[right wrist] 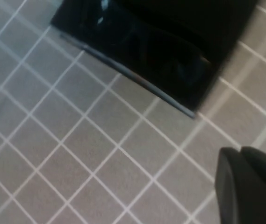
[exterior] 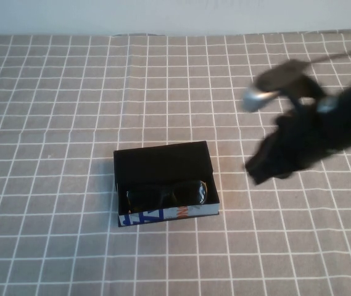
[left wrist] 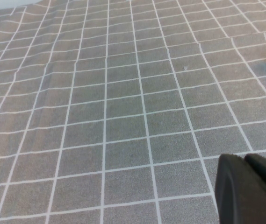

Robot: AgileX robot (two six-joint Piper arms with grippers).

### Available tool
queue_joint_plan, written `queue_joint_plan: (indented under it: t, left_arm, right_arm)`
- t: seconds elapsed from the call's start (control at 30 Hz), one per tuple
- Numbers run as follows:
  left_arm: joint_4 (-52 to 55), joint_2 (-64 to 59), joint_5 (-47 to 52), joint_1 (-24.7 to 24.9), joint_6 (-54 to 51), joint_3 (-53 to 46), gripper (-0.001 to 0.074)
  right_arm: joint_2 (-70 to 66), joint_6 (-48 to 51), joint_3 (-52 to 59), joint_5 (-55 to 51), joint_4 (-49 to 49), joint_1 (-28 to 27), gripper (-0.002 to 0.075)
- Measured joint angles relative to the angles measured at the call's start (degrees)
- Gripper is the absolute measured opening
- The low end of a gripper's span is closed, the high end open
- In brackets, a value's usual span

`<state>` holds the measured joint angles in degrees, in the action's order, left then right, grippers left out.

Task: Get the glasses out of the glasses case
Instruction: Pick up the glasses from the glasses case

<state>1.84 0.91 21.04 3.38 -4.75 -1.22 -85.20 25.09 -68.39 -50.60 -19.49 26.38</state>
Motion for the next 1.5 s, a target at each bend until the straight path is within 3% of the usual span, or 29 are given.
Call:
queue_joint_plan:
  t: [0.17, 0.27, 0.5, 0.57, 0.8, 1.5]
  left_arm:
    - [0.0, 0.0, 0.0, 0.0, 0.0, 0.0, -0.0004]
    - [0.0, 0.0, 0.0, 0.0, 0.0, 0.0, -0.0004]
    - [0.0, 0.0, 0.0, 0.0, 0.0, 0.0, -0.0004]
    - [0.0, 0.0, 0.0, 0.0, 0.0, 0.0, -0.0004]
    - [0.0, 0.0, 0.0, 0.0, 0.0, 0.0, -0.0004]
    - [0.0, 0.0, 0.0, 0.0, 0.0, 0.0, -0.0004]
  right_arm:
    - [-10.9, 8.8, -13.1, -6.5, 3.2, 6.4, -0.0011]
    - [-16.9, 15.0, -20.4, -11.2, 3.8, 9.1, 0.0031]
    - [-28.7, 27.7, -34.3, -18.1, 4.4, 11.8, 0.0306]
    - [-31.1, 30.3, -36.9, -18.6, 4.4, 11.9, 0.0349]
    - [-37.1, 33.7, -41.8, -18.8, 5.4, 12.3, 0.0347]
    - [-41.5, 35.2, -42.4, -16.9, 7.3, 12.3, 0.034]
